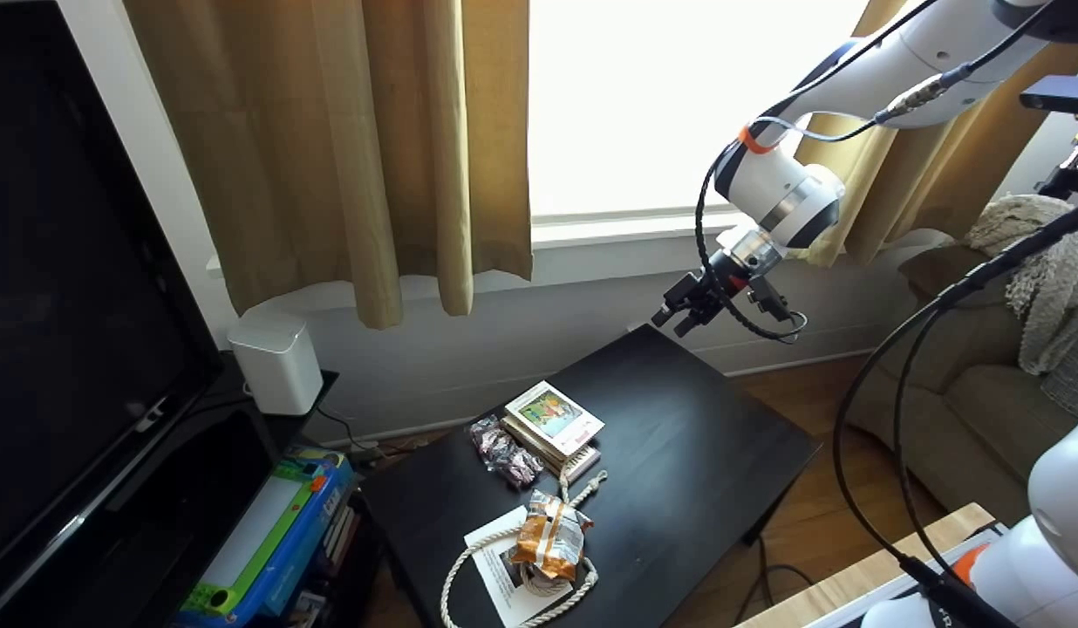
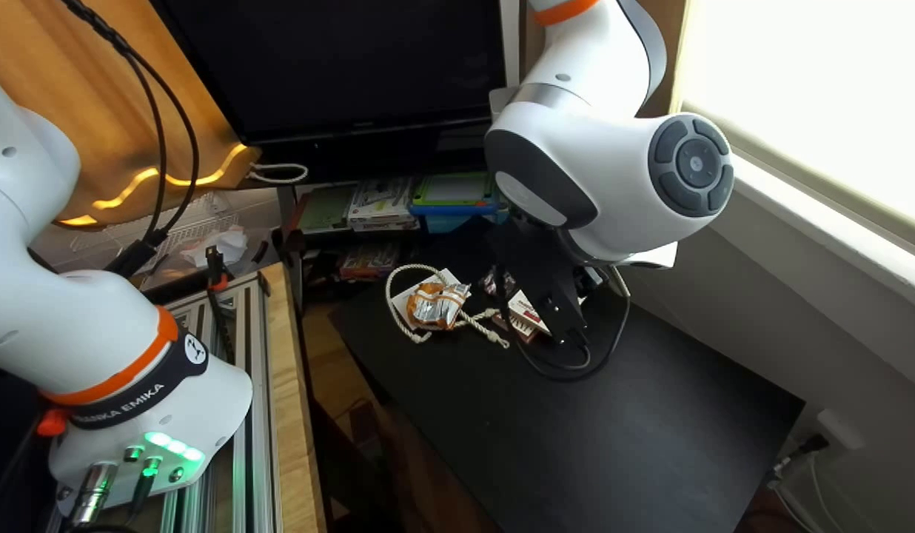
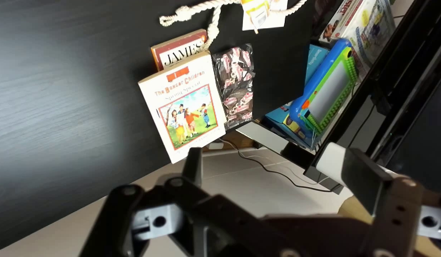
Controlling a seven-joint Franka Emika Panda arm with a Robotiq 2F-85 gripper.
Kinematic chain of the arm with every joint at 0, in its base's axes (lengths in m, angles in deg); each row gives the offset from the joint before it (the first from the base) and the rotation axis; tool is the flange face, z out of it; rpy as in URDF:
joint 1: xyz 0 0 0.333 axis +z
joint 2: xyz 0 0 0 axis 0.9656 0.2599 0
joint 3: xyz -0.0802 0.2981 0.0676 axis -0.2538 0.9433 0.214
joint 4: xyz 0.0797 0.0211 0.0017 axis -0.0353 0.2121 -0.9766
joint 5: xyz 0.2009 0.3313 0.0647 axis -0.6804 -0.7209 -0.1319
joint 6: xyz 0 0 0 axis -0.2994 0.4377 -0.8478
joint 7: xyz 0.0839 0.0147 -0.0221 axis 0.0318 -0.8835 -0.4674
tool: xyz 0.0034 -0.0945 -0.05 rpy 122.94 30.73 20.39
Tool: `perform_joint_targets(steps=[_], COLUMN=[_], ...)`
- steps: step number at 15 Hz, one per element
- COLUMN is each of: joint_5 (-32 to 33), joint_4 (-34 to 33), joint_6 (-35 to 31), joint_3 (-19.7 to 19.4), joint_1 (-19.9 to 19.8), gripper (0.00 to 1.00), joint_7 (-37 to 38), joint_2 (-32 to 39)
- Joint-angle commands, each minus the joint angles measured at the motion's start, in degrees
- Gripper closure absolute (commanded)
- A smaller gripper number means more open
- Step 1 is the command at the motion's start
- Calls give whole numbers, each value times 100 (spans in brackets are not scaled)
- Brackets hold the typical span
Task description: Put one book on the table
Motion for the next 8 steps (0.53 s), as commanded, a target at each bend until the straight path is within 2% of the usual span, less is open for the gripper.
perform_joint_targets(steps=[1, 8], joint_5=[-17, -52], joint_4=[-87, -303], joint_6=[-4, 67], joint_3=[84, 131], joint_1=[-105, -189], gripper=[0, 0], joint_7=[-59, -157], joint_2=[112, 345])
